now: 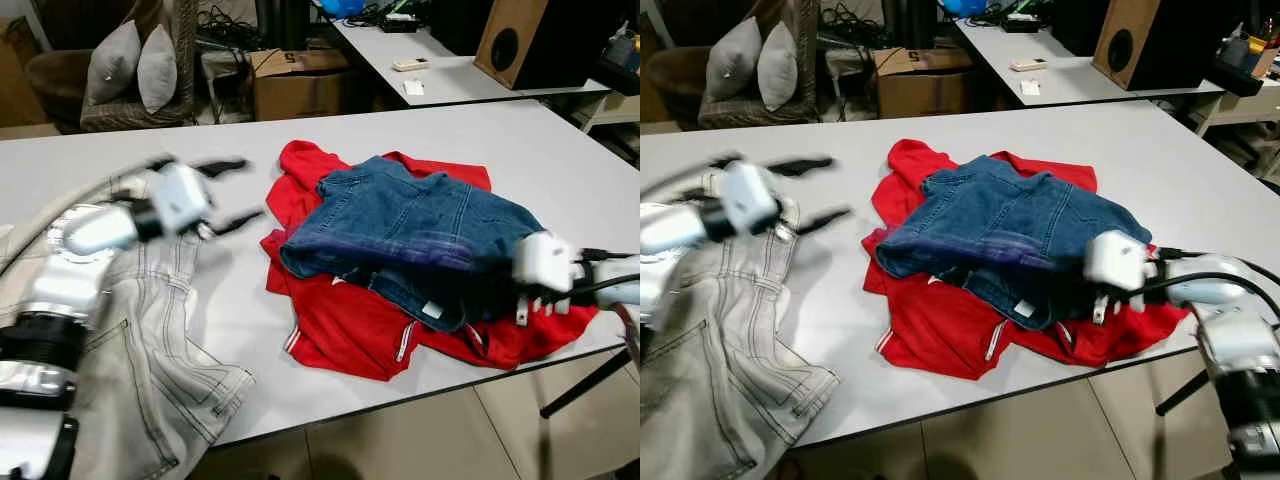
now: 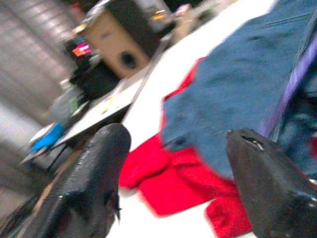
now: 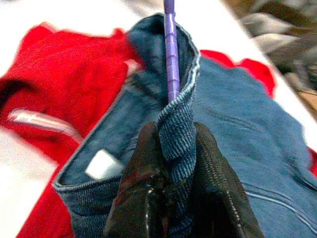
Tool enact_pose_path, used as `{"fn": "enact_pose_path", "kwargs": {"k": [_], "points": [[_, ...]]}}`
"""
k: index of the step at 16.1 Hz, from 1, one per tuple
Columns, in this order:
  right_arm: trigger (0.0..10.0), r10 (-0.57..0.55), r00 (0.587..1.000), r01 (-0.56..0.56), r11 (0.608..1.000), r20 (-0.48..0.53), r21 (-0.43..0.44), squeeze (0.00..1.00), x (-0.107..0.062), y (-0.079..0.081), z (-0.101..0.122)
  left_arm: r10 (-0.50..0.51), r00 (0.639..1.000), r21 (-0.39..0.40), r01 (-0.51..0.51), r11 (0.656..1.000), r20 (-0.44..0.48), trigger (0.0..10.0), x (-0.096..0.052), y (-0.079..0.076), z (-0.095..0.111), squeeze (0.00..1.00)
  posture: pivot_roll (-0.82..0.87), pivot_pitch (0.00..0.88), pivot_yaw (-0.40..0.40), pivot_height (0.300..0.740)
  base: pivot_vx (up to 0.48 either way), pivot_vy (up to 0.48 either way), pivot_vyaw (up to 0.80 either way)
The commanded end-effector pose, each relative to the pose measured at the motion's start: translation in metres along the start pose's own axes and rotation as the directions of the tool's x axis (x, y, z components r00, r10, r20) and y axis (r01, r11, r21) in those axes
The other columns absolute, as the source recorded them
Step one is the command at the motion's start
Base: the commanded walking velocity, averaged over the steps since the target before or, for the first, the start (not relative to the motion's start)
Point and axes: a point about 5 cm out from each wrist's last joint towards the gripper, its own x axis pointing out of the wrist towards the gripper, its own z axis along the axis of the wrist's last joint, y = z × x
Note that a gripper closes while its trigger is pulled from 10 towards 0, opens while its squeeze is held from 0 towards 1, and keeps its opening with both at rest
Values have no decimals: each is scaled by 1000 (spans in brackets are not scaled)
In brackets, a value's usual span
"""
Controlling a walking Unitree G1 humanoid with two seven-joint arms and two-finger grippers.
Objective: Hang hanger
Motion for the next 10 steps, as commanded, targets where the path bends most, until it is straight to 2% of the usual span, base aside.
{"fn": "enact_pose_path", "kwargs": {"k": [1, 2, 3, 6, 8, 10], "points": [[0, -99, 994, 98, 995, 38, 23, 0, -8, -4, 4, 27, 1000, -54, -27, 998, -5, 10000, -6, -4, -3, 1000, -15, 0, -15, 740, 0, 0, 0], [0, -162, 986, 160, 986, 45, 49, 0, -13, -3, 3, 26, 1000, -102, -26, 994, 0, 10000, -6, -15, -4, 1000, -13, 0, -11, 740, 0, 0, 0], [0, -243, 967, 233, 966, 80, 111, 0, -17, -1, 3, 27, 999, -167, -30, 986, -17, 10000, -3, -28, -7, 1000, -15, 0, -4, 740, 0, 0, 0], [0, -291, 951, 274, 950, 108, 149, 0, -18, 2, 5, 39, 998, -235, -50, 971, -51, 10000, 3, -39, -14, 1000, -19, 0, 5, 740, 0, 0, 0], [0, -285, 953, 265, 949, 104, 171, 0, -19, 10, 6, 12, 1000, -360, -12, 933, -3, 10000, 32, -68, -7, 1000, -23, 0, 12, 740, 0, 0, 0], [0, -280, 955, 260, 949, 100, 175, 0, -18, 11, 7, 37, 997, -382, -60, 922, -66, 10000, 53, -80, -8, 1000, -26, 0, 14, 740, 0, 0, 0]]}}
